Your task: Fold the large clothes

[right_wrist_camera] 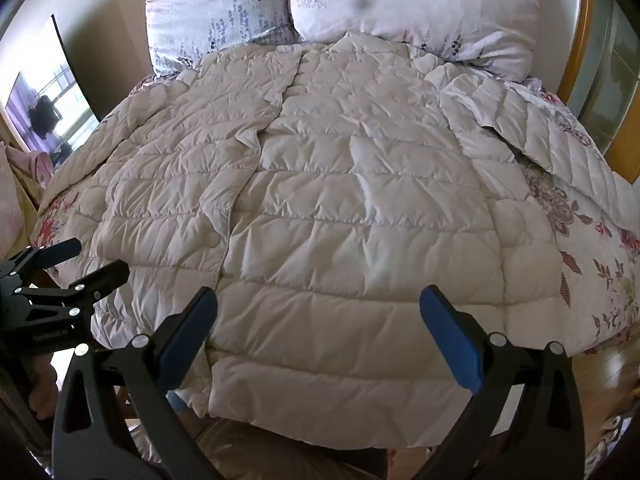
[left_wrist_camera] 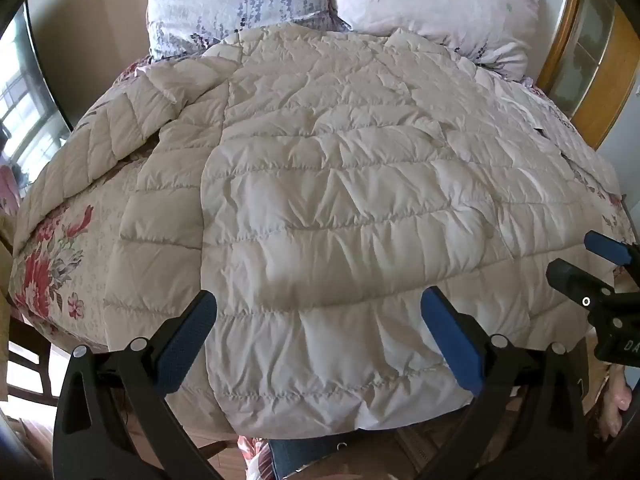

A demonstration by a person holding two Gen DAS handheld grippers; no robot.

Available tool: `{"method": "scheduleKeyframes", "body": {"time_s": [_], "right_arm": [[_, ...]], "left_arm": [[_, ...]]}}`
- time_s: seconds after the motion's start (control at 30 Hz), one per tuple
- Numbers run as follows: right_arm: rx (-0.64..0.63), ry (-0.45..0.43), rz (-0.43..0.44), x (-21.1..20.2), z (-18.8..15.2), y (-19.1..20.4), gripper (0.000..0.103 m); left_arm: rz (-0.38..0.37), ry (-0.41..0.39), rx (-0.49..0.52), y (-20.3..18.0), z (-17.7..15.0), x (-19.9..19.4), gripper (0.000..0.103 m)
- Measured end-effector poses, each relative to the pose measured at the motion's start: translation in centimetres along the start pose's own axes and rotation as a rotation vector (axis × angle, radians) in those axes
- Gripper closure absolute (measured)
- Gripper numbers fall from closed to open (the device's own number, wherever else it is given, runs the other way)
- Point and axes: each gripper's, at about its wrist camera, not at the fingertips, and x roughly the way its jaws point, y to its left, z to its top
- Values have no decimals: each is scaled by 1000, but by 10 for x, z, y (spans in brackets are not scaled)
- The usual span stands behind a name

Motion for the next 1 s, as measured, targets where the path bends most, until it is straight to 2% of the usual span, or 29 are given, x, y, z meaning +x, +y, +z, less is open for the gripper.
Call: {"method": "scheduleKeyframes", "body": {"time_s": [1.0], "right_arm": [[8,-8,-3,-1,-1,-1,2]], "left_arm": [[1,6,1,4,-4,2,1]]}}
